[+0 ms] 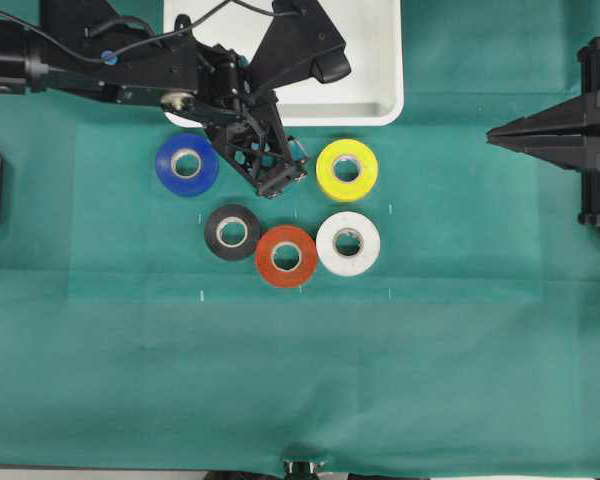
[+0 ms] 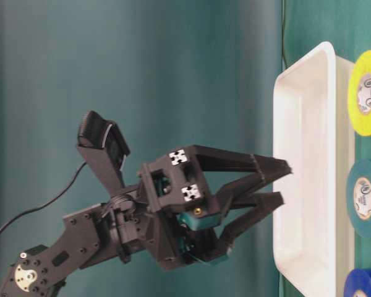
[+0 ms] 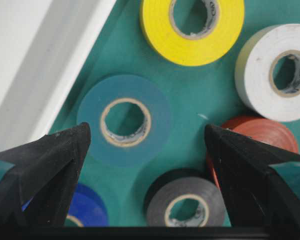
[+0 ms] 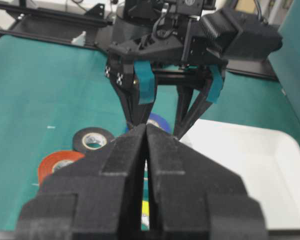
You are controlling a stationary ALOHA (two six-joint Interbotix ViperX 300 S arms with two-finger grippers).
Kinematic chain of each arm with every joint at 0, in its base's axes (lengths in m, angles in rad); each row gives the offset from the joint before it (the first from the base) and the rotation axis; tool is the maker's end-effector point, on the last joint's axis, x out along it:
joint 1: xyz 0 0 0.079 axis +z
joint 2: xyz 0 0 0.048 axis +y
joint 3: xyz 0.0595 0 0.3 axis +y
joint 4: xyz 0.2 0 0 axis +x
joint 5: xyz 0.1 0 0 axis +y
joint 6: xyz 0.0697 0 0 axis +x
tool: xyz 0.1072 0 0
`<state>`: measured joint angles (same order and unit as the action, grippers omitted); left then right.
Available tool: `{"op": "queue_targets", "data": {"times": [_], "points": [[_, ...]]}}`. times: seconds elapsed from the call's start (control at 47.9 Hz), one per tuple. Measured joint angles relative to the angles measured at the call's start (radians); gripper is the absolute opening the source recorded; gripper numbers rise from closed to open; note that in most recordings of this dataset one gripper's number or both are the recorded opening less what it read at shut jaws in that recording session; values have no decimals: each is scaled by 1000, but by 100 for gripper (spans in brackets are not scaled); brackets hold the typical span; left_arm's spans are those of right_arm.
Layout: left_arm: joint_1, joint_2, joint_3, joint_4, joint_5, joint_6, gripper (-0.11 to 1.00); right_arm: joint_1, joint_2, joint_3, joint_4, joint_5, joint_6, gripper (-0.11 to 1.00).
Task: Pick up the tape from a random location and place it into the white case.
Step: 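Lower the left gripper with fingers straddling the teal roll's rim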
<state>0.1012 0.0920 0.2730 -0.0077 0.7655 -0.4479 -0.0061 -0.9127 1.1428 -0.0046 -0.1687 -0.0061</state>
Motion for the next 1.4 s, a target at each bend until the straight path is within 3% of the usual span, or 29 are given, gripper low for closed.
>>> {"op": "queue_targets", "data": {"times": [0.647,1.398], "points": [[-35,64,26,0,-31,-54,96,0,9,0,0,8,0,0],[-43,138,17,2,-41,-58,96,-8,28,0,0,8,0,0]]}}
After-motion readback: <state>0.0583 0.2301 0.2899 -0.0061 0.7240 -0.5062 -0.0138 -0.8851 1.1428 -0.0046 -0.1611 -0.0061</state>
